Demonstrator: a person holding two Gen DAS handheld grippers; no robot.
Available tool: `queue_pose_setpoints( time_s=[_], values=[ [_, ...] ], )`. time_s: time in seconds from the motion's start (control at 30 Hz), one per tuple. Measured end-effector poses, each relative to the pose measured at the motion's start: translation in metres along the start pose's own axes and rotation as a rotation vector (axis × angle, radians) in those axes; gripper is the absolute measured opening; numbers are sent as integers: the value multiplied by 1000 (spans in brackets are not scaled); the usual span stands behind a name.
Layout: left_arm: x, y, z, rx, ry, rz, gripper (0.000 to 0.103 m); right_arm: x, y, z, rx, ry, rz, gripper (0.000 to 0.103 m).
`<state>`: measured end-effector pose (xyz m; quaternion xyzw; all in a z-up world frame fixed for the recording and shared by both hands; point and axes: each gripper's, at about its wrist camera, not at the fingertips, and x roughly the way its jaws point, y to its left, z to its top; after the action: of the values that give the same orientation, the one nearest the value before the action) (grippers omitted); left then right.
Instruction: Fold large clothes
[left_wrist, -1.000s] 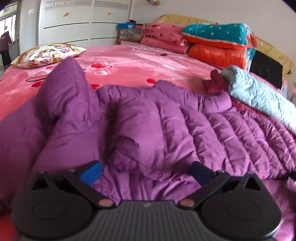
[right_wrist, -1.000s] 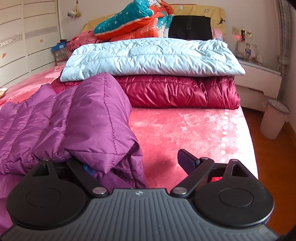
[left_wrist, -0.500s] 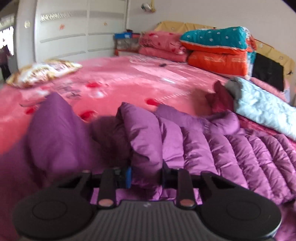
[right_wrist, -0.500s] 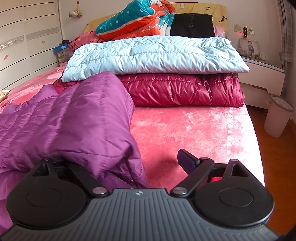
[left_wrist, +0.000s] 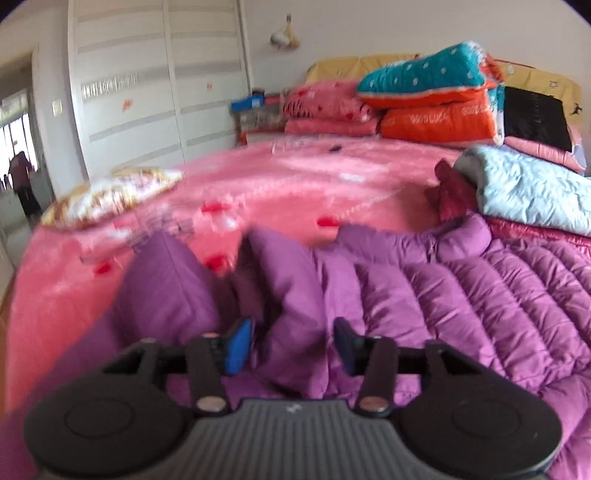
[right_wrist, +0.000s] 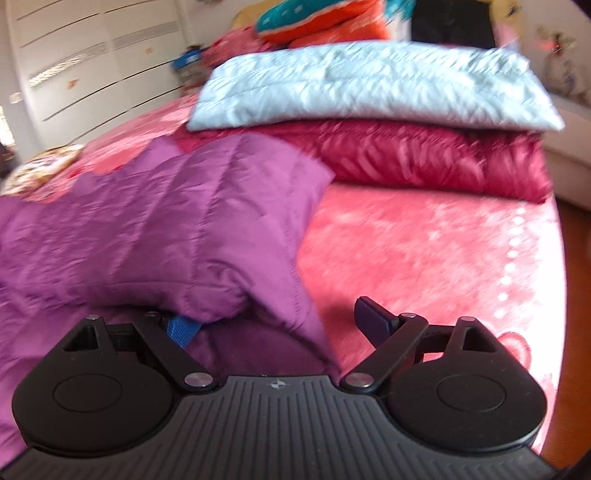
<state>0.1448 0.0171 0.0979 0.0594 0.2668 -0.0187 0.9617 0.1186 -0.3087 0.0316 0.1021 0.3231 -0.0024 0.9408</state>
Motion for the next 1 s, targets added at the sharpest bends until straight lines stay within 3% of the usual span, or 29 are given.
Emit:
queue_pose_setpoints(
  time_s=[0.1,0.17,0.23,0.37,0.4,0.53,0.6,0.8,1.0],
  values=[
    [-24,2,6,10,-56,10,59,-18,-3,6,-16,-2,122,103],
    [-35,-4,11,32,-98,-6,62,-34,-4,12,3,-59,189,103],
    [-33,-15,17,41,-113,-52,66,-47,-10,19,89,-148,247,103],
    [0,-41,22,87,-68,-117,66,-49,-19,19,323,-318,304,103],
    [15,-47,21,111,-49,-101,66,-46,-17,17,350,-336,291,103],
    [59,-50,11,140,14,-37,65,-21,-11,8,388,-305,268,72],
    [73,-47,2,146,31,-8,65,-5,-9,5,399,-260,252,67],
    [82,-41,-12,152,-2,-27,66,29,-1,6,342,-156,103,54],
    [86,-40,-23,112,-12,-48,66,39,4,5,247,-130,16,51]
  ],
)
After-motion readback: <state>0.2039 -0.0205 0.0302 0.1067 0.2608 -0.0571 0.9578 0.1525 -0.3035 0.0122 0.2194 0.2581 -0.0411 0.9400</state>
